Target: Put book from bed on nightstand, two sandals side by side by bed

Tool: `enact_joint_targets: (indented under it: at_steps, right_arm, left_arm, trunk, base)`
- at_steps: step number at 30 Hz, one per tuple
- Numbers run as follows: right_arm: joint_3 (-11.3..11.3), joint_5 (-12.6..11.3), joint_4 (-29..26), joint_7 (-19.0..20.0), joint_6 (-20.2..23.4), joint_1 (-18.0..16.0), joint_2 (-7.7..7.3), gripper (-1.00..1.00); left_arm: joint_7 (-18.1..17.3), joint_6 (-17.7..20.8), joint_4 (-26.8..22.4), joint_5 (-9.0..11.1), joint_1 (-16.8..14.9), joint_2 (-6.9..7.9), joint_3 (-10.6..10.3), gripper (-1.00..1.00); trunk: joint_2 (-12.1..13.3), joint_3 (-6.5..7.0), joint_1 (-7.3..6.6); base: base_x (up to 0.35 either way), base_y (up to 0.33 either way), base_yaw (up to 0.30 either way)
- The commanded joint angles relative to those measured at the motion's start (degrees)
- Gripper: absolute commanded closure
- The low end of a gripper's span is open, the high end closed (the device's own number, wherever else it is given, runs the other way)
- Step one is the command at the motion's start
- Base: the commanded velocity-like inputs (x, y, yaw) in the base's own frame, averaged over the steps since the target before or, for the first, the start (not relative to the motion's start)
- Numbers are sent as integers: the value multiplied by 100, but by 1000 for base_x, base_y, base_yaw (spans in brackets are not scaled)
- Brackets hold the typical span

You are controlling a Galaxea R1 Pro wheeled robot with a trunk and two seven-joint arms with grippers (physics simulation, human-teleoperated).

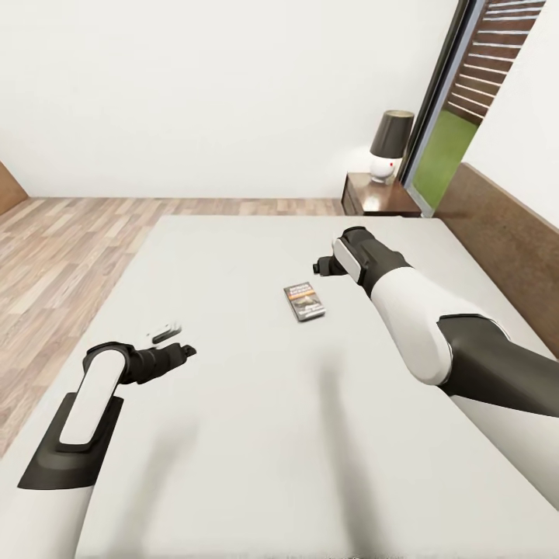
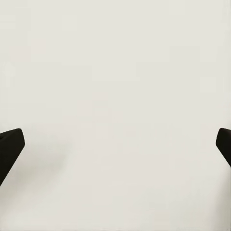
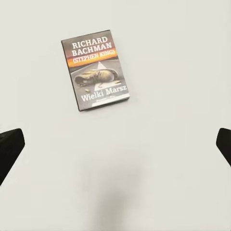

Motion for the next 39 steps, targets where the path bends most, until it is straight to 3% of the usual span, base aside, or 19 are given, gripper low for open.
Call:
enact_joint_targets:
  at_steps: [1,32,39]
  right_arm:
    - [-26,31,-7,-9,26,-3,4,-100]
    - [-26,30,-8,0,27,-6,4,-100]
    - [-32,0,-16,-5,31,-164,4,-100]
  left_arm:
    - [59,8,-5,51,-3,9,-8,-100]
    - [48,5,-5,77,-4,23,1,-100]
    - [44,5,-8,125,-13,13,-4,-100]
  trunk:
    - [-3,-14,0]
    - [-3,-290,0]
    - [-3,-353,0]
  base:
    - [0,25,0]
    - [0,28,0]
    - [0,1,0]
